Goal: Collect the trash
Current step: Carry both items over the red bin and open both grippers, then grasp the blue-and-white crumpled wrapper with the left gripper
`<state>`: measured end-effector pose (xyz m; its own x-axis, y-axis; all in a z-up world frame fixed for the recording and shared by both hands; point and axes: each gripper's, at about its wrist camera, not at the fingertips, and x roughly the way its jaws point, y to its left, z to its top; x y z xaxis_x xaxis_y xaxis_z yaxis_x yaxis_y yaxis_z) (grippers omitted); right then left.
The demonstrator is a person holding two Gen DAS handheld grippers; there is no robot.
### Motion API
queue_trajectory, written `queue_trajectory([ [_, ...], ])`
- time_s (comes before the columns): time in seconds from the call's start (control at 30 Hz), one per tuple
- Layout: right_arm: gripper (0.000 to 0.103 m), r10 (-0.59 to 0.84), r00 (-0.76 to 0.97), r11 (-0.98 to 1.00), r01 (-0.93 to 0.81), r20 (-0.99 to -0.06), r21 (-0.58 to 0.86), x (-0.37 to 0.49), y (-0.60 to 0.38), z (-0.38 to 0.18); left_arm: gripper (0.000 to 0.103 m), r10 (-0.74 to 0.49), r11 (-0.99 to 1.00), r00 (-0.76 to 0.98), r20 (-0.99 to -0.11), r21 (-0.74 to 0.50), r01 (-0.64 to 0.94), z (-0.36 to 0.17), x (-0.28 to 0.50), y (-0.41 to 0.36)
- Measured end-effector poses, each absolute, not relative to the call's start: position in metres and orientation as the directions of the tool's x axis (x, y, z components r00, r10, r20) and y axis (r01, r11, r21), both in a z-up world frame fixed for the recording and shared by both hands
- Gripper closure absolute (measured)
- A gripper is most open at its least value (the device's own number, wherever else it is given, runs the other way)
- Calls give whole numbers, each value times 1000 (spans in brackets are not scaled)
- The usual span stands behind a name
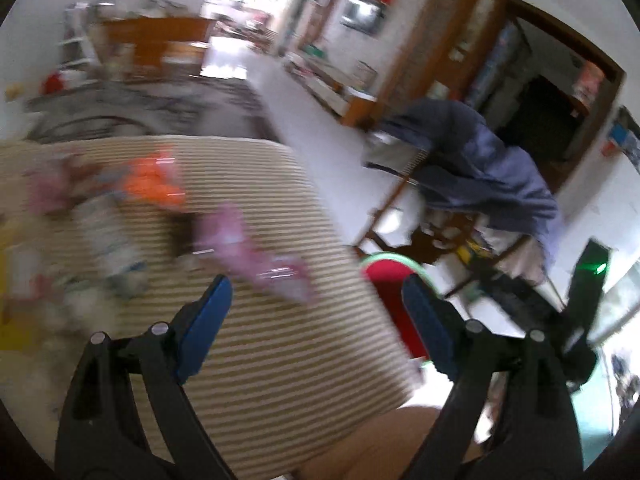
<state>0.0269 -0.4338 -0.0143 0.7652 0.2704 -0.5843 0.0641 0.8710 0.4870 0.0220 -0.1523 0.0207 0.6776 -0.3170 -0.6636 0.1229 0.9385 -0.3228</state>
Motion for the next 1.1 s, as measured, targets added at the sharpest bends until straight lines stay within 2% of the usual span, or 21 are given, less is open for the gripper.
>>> queue_trajectory([
  [0.23, 34, 371, 728, 886, -92, -576, 455, 26, -365, 4, 18, -87, 941, 646, -758, -275, -197, -22, -44, -50],
  [0.4, 34, 418, 674, 889, -166, -609, 427, 24, -318, 3, 18, -63, 903, 569, -820, -289, -317, -57, -58, -11],
  [0.67, 34, 411, 627, 908, -216, -662, 360, 23, -285, -9, 19, -121, 901, 497, -859, -305, -310, -94, -49, -13],
  [0.73, 33, 405, 618, 911, -212, -674, 354, 25, -282, -12, 36, -135, 899, 507, -851, -320, -297, -94, -47, -16],
  [0.77, 33, 405, 612, 912, -214, -679, 351, 26, -280, -12, 52, -137, 900, 509, -850, -322, -294, -94, -46, -16],
  [0.83, 33, 418, 594, 907, -231, -687, 352, 28, -272, -15, 57, -146, 898, 523, -840, -334, -286, -95, -49, -15],
  [0.87, 33, 430, 583, 902, -241, -689, 359, 28, -268, -16, 69, -146, 898, 529, -836, -336, -284, -96, -51, -12],
  [1.1, 32, 675, 279, 728, -400, -683, 556, 43, -179, -34, 70, -168, 871, 551, -818, -385, -305, -97, -53, -3],
])
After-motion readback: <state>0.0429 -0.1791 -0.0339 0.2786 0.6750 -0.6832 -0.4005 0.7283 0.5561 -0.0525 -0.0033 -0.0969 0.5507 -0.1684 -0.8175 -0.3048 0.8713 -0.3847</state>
